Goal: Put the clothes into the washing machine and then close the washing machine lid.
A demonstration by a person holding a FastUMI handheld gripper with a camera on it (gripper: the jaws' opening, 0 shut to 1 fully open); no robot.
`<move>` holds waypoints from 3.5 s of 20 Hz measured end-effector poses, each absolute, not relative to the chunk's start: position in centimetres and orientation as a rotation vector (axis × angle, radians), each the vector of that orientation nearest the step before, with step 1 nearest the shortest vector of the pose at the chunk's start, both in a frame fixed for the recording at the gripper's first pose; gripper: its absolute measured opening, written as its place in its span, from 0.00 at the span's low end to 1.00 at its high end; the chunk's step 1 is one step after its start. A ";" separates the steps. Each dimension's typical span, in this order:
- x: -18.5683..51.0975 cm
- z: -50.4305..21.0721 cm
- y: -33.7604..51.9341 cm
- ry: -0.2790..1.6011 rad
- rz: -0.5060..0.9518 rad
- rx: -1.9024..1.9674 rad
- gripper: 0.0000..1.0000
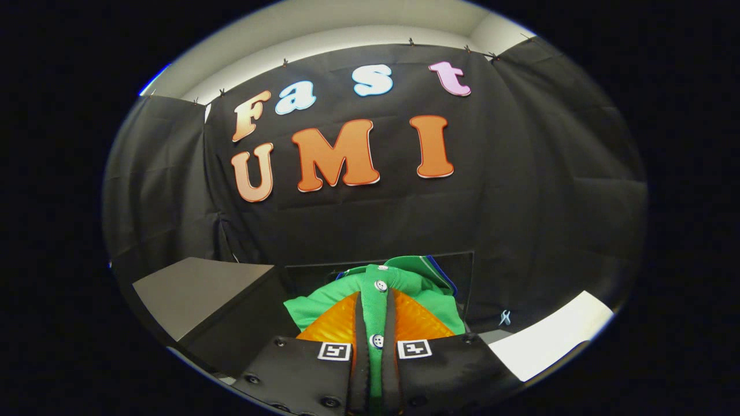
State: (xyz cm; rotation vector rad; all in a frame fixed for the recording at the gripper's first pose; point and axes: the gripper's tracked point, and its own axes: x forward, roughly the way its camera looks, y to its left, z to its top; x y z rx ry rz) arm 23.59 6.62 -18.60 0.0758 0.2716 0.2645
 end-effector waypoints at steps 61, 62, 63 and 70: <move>25.0 -51.0 5.9 1.092 0.146 -0.110 1.00; 24.9 -50.1 6.1 1.070 0.153 -0.099 1.00; 24.8 -49.2 6.3 1.047 0.157 -0.086 1.00; 24.6 -41.3 6.5 0.866 0.159 -0.052 1.00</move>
